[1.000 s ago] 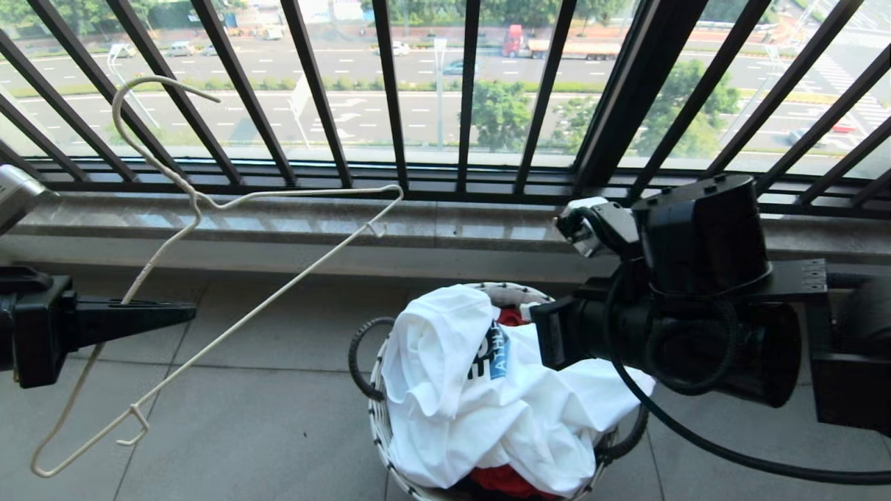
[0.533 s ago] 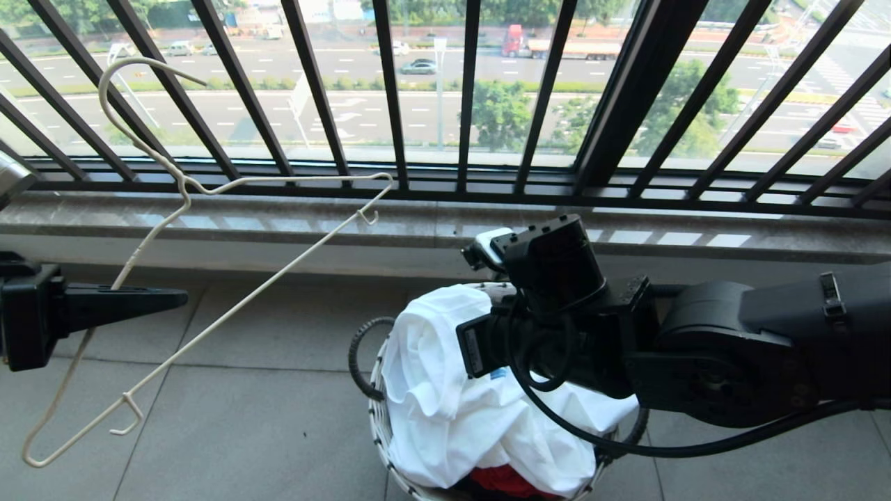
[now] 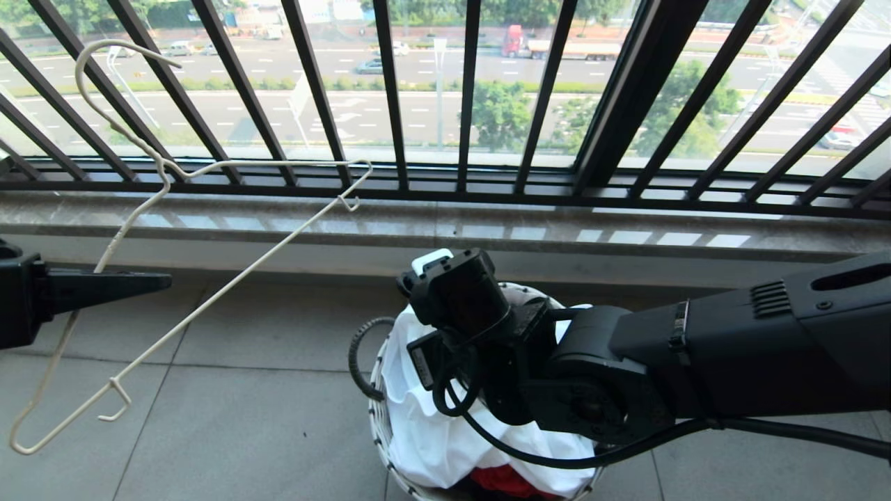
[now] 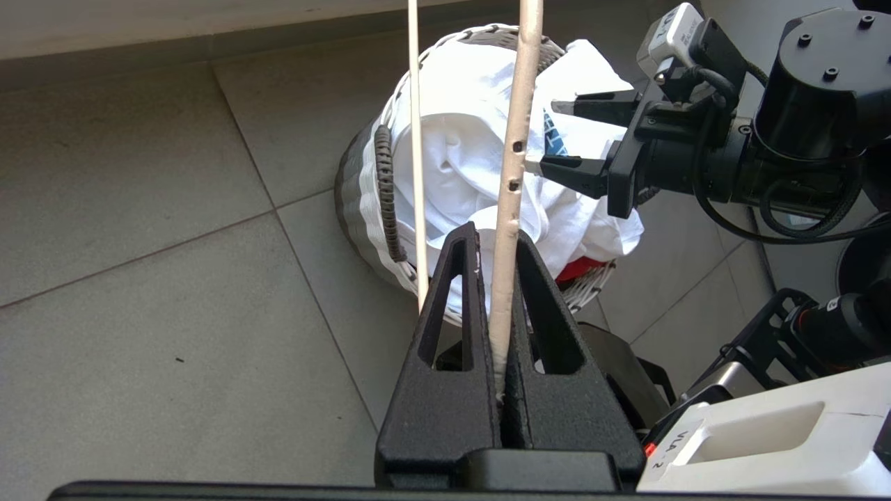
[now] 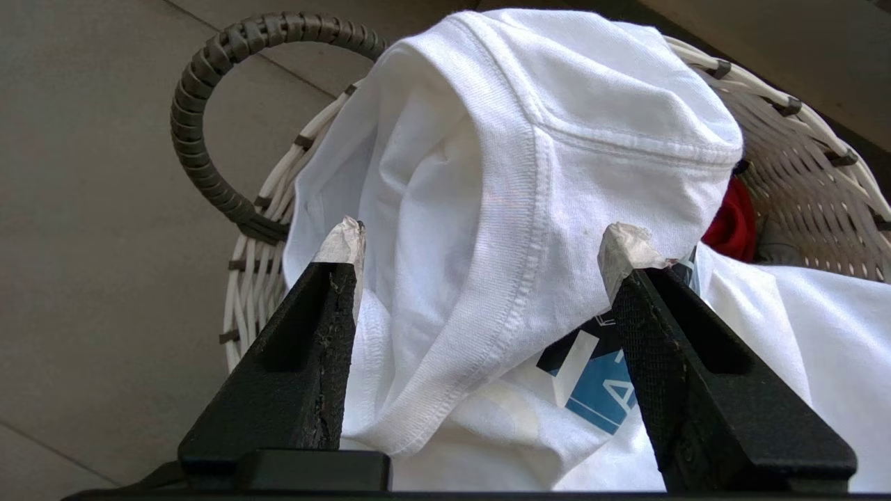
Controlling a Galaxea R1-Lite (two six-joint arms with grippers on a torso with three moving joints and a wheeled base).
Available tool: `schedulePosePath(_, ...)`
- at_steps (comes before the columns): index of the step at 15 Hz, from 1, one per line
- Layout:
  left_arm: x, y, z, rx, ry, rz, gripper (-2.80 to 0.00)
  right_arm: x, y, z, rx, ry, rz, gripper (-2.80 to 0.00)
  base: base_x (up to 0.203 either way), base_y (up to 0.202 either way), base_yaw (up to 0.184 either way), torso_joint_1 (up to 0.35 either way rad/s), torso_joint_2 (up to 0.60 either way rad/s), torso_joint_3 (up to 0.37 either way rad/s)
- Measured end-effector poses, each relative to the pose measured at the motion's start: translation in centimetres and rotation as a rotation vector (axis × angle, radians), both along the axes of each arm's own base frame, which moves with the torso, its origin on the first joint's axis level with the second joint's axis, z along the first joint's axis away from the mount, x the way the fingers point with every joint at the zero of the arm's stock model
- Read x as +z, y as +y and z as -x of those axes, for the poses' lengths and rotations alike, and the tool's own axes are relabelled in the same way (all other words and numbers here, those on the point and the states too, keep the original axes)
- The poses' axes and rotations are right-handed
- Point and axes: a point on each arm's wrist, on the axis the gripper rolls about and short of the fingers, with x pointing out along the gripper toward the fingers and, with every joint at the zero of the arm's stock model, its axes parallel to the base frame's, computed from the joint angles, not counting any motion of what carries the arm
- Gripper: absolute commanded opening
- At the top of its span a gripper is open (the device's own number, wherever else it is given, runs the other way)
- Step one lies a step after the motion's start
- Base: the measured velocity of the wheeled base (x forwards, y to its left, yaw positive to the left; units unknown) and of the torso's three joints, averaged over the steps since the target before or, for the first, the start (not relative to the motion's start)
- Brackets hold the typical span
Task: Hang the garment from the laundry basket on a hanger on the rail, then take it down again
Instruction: Pick up clothes from the basket
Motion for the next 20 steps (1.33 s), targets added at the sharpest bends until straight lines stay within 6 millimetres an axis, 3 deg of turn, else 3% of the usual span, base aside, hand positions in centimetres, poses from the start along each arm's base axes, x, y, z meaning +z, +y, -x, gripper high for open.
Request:
schedulePosePath(11,0.9,1.8,0.2,0.092,-0.025,-0.004,-2.8,-3.4,3.3,-1.7,-0.115,-0.162,0.356,0.0,0.0,0.0,0.0,0.0,0.0,0.0)
schedulePosePath(20,1.3,1.7,0.9,0.107,-0.045,-0.013,-2.8,-3.5,2.2,-2.7,-0.203,-0.178,0.431,0.0,0.0,0.0,0.0,0.0,0.0,0.0)
